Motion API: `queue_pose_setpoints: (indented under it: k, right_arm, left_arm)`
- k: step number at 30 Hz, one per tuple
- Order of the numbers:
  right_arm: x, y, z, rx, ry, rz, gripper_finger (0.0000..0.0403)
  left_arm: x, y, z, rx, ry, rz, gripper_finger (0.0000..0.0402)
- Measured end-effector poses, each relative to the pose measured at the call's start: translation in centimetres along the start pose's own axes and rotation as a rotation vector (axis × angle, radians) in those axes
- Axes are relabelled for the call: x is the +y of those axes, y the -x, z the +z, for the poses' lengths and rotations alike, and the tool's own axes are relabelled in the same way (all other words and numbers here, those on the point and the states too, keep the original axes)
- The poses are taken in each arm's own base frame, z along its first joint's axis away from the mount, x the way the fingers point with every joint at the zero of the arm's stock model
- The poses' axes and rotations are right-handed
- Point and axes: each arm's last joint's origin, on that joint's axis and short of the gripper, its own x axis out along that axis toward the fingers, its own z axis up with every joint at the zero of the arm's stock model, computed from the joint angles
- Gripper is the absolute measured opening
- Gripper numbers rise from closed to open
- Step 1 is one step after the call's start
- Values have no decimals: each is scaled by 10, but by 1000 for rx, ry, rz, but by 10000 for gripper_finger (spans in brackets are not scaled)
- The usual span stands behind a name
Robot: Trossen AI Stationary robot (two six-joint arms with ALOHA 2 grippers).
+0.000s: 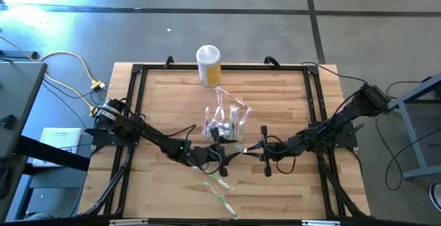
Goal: Pick & Place toothbrushing station
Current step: Put the blue toothbrush into the transparent organizer
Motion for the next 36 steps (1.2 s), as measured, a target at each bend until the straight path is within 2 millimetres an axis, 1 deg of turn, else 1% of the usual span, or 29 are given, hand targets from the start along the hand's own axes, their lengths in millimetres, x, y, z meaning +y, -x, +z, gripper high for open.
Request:
queue_pose_setpoints:
  k: [6, 9, 11, 14, 17, 21, 26, 32, 34, 36]
  right_arm:
    - [-8, 12, 17, -30, -25, -97, 13]
    - [-18, 15, 24, -46, -38, -161, 13]
    - [-27, 14, 24, -40, -49, -202, 13]
    - [-40, 10, 20, -23, -107, -227, 13]
    - [-52, 3, 10, 22, -170, -217, 13]
    - [-60, -5, -1, 54, -220, -195, 13]
    - [-60, -13, -13, 94, -237, -207, 13]
    - [-57, -18, -23, 115, -284, -223, 13]
    - [-57, -19, -25, 120, -291, -236, 22]
    - [-57, -19, -26, 126, -288, -247, 39]
  left_arm:
    - [-16, 23, 6, 27, -166, 181, 205]
    - [-24, 37, 9, 58, -238, 270, 205]
    - [-28, 44, 11, 61, -265, 274, 205]
    - [-35, 51, 9, 70, -302, 242, 205]
    - [-39, 54, 6, 76, -312, 192, 205]
    - [-40, 54, 0, 100, -304, 149, 205]
    - [-40, 54, -3, 116, -278, 122, 205]
    - [-41, 54, -4, 119, -255, 117, 205]
    - [-41, 54, -6, 129, -253, 102, 205]
    - [-41, 54, -6, 131, -246, 96, 205]
